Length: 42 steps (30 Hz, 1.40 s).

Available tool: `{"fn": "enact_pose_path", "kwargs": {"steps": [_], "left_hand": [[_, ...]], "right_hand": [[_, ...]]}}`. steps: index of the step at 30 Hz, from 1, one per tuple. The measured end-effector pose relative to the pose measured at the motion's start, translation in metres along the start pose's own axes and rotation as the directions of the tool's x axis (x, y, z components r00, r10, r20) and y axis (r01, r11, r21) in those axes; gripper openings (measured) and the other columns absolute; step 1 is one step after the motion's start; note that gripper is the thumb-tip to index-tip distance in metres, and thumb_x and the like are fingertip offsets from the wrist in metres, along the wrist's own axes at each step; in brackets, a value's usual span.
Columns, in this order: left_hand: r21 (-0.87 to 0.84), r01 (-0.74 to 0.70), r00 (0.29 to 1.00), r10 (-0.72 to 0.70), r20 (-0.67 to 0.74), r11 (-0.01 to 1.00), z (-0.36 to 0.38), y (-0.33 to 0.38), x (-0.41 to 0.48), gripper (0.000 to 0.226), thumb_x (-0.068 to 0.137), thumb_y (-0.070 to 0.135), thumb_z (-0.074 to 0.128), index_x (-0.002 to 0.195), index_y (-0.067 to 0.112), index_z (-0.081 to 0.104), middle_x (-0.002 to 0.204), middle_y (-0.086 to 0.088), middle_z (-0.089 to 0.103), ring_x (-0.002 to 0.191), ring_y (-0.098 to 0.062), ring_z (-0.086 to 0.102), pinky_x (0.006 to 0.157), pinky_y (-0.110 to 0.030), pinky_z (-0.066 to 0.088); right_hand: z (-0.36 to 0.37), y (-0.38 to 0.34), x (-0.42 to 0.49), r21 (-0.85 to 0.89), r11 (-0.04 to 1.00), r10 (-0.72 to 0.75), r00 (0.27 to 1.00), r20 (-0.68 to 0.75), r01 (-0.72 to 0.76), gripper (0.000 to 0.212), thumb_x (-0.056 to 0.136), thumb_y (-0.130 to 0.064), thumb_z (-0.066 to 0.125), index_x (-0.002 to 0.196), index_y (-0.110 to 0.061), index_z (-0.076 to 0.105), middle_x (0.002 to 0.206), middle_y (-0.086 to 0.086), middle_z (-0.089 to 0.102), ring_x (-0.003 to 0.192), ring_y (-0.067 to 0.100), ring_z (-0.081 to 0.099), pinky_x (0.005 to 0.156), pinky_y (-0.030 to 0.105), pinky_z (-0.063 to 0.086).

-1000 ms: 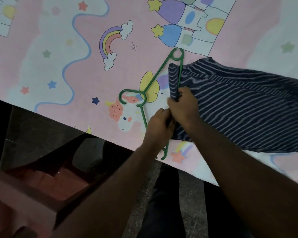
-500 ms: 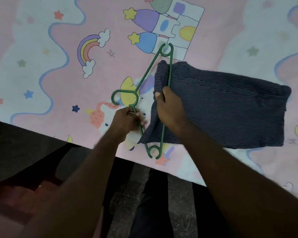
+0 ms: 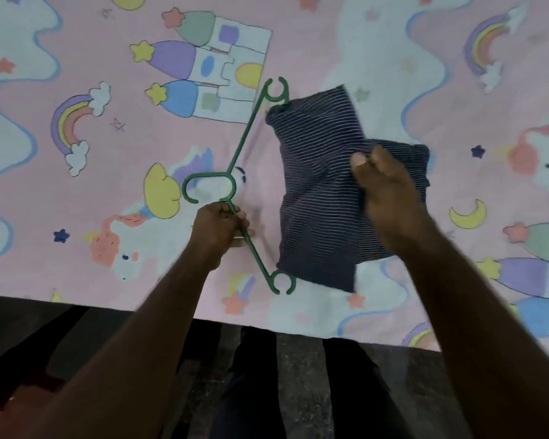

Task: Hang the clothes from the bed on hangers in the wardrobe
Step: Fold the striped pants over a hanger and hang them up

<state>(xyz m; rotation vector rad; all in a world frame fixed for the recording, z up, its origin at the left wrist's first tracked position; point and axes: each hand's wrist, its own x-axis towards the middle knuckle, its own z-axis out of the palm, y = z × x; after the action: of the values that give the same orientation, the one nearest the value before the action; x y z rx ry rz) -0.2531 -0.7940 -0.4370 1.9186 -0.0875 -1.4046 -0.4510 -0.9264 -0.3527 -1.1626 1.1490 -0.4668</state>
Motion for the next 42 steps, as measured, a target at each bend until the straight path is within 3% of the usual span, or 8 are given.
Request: {"fn": "enact_pose_path", "kwargs": {"steps": [5,7,11,14,19,27,38,42], "left_hand": [[0.022,-0.020,1.000,0.020,0.008,1.000,0.039,-0.007,-0.008,0.009,0.097,-0.003,0.044,0.099,0.005,0.048,0.076,-0.014,0.058,0.061,-0.028,0.063,0.048,-0.030,0.055],[0.006,-0.024,1.000,0.024,-0.009,1.000,0.048,-0.012,-0.008,0.012,0.097,-0.005,0.042,0.098,0.007,0.046,0.079,-0.015,0.057,0.066,-0.029,0.062,0.049,-0.030,0.055],[0.039,-0.061,0.997,0.063,-0.047,0.997,0.056,-0.018,-0.004,0.009,0.099,0.001,0.043,0.097,0.009,0.046,0.078,-0.014,0.060,0.066,-0.030,0.065,0.051,-0.031,0.054],[0.038,-0.083,0.995,0.085,-0.053,0.996,0.060,-0.021,-0.001,0.002,0.101,0.006,0.044,0.103,0.007,0.045,0.079,-0.014,0.060,0.065,-0.029,0.067,0.058,-0.035,0.055],[0.022,-0.009,0.999,0.010,-0.032,1.000,0.070,-0.028,-0.002,0.013,0.096,-0.003,0.042,0.098,0.010,0.044,0.080,-0.015,0.057,0.063,-0.029,0.063,0.060,-0.037,0.059],[0.064,-0.020,0.998,0.024,-0.052,0.998,0.074,-0.035,-0.002,0.031,0.090,-0.013,0.039,0.088,0.017,0.043,0.078,-0.008,0.057,0.061,-0.024,0.063,0.058,-0.038,0.058],[0.069,-0.011,0.996,0.017,-0.082,0.998,0.071,-0.044,-0.013,0.029,0.090,-0.012,0.036,0.104,0.013,0.041,0.081,-0.009,0.055,0.070,-0.029,0.061,0.057,-0.041,0.060],[0.072,-0.002,0.997,0.008,-0.075,0.997,0.065,-0.052,-0.019,0.025,0.093,-0.008,0.043,0.104,0.015,0.043,0.084,-0.012,0.059,0.072,-0.030,0.062,0.059,-0.040,0.060]], "right_hand": [[-0.064,0.053,0.007,0.319,0.921,0.277,0.953,-0.125,-0.226,0.031,0.096,-0.039,0.053,0.110,-0.015,0.065,0.112,0.003,0.072,0.105,0.023,0.067,0.096,0.050,0.053],[-0.075,0.087,0.012,0.230,0.913,0.370,0.921,-0.121,-0.337,0.037,0.092,-0.035,0.065,0.117,-0.008,0.065,0.117,0.007,0.070,0.113,0.030,0.064,0.099,0.051,0.051],[-0.084,0.084,0.019,-0.287,0.933,0.120,0.940,-0.319,-0.217,0.009,0.095,-0.016,0.059,0.100,-0.008,0.057,0.101,0.002,0.062,0.091,0.016,0.058,0.079,0.027,0.050],[-0.097,0.065,0.024,-0.334,0.940,-0.067,0.923,-0.379,-0.069,0.001,0.097,-0.016,0.055,0.097,-0.014,0.055,0.091,-0.007,0.061,0.079,0.002,0.056,0.070,0.013,0.046],[-0.121,0.096,0.016,-0.154,0.956,0.210,0.948,-0.240,-0.250,0.032,0.091,-0.015,0.067,0.120,-0.010,0.056,0.117,0.000,0.067,0.106,0.016,0.065,0.099,0.041,0.052],[-0.135,0.097,0.021,-0.378,0.912,-0.034,0.887,-0.461,-0.161,0.029,0.094,-0.017,0.059,0.122,-0.013,0.051,0.100,-0.002,0.060,0.081,0.003,0.055,0.070,0.016,0.042],[-0.130,0.120,0.017,-0.484,0.849,-0.043,0.886,-0.462,-0.211,0.036,0.096,-0.021,0.055,0.129,-0.011,0.048,0.117,0.008,0.067,0.103,0.023,0.061,0.079,0.025,0.041],[-0.118,0.118,0.018,-0.766,0.610,-0.278,0.851,-0.445,-0.201,0.054,0.089,-0.032,0.057,0.138,-0.011,0.046,0.135,0.014,0.051,0.125,0.031,0.048,0.100,0.046,0.042]]}}
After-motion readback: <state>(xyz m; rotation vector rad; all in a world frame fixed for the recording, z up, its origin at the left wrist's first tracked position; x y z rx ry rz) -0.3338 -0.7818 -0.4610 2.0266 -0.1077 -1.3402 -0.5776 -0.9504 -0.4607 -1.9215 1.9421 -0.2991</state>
